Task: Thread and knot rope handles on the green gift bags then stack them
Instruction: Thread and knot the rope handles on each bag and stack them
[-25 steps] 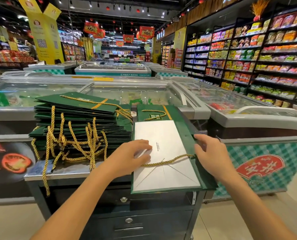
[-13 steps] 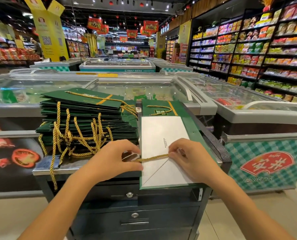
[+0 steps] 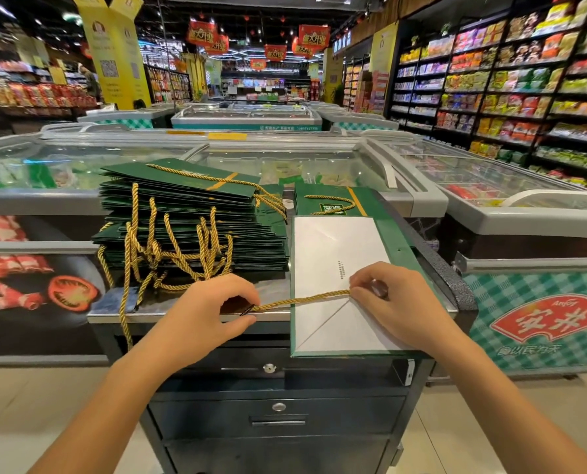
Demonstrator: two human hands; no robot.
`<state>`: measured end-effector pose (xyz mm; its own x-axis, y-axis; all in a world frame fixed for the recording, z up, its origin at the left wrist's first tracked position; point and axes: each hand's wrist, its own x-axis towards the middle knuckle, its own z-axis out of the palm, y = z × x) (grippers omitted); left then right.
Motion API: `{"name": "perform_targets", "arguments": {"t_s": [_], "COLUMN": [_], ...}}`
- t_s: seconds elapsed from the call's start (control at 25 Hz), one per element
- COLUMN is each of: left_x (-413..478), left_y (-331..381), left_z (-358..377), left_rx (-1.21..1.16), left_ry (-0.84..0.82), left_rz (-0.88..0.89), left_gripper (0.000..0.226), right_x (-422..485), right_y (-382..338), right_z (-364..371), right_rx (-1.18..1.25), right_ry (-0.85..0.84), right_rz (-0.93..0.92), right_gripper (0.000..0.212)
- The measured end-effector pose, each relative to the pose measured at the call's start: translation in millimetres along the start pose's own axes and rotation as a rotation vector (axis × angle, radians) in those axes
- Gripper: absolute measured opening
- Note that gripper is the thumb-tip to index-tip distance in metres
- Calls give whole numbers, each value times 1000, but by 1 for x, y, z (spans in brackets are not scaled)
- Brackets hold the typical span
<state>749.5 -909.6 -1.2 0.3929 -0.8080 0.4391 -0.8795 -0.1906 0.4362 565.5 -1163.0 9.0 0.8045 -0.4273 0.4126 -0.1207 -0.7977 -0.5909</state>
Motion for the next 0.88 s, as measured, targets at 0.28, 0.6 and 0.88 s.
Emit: {"name": "perform_targets", "arguments": {"t_s": [0.28, 0.6, 0.88], "left_x": [13, 75, 123], "left_y": [23, 71, 87], "left_z": [-4, 5, 35], "left_rx": [-229, -512, -624], "left_ry": [102, 153, -6], "left_rz": [-89, -143, -119], "left_gripper": [20, 7, 12], "right_x": [0, 9, 37], "right_y": [-3, 5, 47], "right_z": [1, -18, -48], "right_rx": [10, 33, -342], "right_ry": [-17, -4, 82], "right_rz": [-9, 17, 396], "right_gripper": [2, 16, 47]}}
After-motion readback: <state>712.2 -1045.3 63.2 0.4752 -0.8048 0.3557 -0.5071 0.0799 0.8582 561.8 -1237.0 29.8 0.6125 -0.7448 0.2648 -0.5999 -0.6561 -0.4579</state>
